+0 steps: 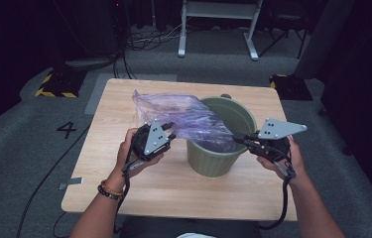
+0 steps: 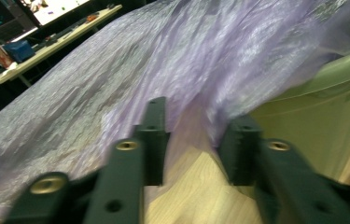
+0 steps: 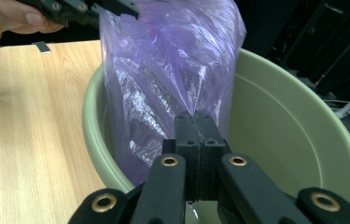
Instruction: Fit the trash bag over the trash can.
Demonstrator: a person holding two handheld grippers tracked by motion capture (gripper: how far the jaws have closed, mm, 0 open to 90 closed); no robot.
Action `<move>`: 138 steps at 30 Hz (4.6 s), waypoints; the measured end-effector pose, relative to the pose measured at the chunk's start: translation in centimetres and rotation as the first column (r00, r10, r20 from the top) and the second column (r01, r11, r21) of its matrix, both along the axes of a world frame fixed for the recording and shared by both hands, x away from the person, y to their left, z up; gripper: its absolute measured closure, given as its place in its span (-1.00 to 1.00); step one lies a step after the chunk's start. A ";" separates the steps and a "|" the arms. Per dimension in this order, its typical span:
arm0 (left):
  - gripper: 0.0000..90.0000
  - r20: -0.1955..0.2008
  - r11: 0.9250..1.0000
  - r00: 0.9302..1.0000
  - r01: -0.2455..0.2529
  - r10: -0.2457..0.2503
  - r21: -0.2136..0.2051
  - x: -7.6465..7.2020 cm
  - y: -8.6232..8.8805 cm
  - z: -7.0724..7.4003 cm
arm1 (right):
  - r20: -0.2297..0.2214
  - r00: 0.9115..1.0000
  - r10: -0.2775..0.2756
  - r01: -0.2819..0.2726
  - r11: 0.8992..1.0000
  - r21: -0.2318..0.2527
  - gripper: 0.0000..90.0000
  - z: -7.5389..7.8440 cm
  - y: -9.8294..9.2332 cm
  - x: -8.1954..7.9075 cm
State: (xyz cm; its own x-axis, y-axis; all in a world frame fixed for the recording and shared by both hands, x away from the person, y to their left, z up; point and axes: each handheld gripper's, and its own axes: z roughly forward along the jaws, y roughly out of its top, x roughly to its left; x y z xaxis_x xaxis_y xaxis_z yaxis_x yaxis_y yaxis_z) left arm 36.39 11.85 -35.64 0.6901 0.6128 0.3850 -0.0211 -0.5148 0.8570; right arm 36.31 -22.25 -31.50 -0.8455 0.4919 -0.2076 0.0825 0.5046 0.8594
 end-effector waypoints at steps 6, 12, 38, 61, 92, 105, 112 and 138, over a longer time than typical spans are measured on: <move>0.99 0.043 1.000 0.999 0.009 -0.009 -0.001 -0.3 -0.2 0.5 | -0.004 1.000 -0.001 0.001 1.000 0.011 0.60 -0.2 -0.6 -0.1; 1.00 0.076 0.999 0.997 0.028 -0.030 0.030 -0.4 -1.4 1.5 | 0.031 0.999 0.014 -0.014 1.000 0.000 -0.11 0.4 0.1 -0.4; -0.11 0.093 0.997 0.995 0.047 -0.041 -0.060 -1.7 -1.8 2.8 | 0.040 0.999 -0.026 0.029 0.997 -0.078 1.00 0.5 2.1 0.7; -0.64 -0.123 0.988 0.992 0.022 -0.041 -0.152 -2.2 3.2 0.1 | 0.041 0.992 -0.120 0.121 0.993 -0.017 1.00 -0.3 -1.3 1.0; 1.00 0.016 0.982 0.982 0.190 -0.191 0.016 -1.5 -2.8 2.2 | 0.085 0.994 -0.073 0.069 0.996 0.050 -0.04 0.3 -2.9 -0.5; 1.00 0.025 0.975 0.975 0.220 -0.220 0.031 -1.5 -3.6 3.1 | 0.088 0.996 -0.006 0.017 0.992 -0.125 0.48 1.0 2.7 0.6; 0.90 0.017 0.973 0.973 0.230 -0.230 0.027 -1.5 -3.3 3.2 | 0.012 0.999 -0.045 0.046 0.989 -0.143 1.00 0.3 2.6 1.9; 1.00 0.013 0.952 0.953 0.303 -0.304 0.041 -2.1 -4.0 3.6 | 0.136 0.991 0.016 0.008 0.984 -0.177 0.49 0.6 4.9 0.9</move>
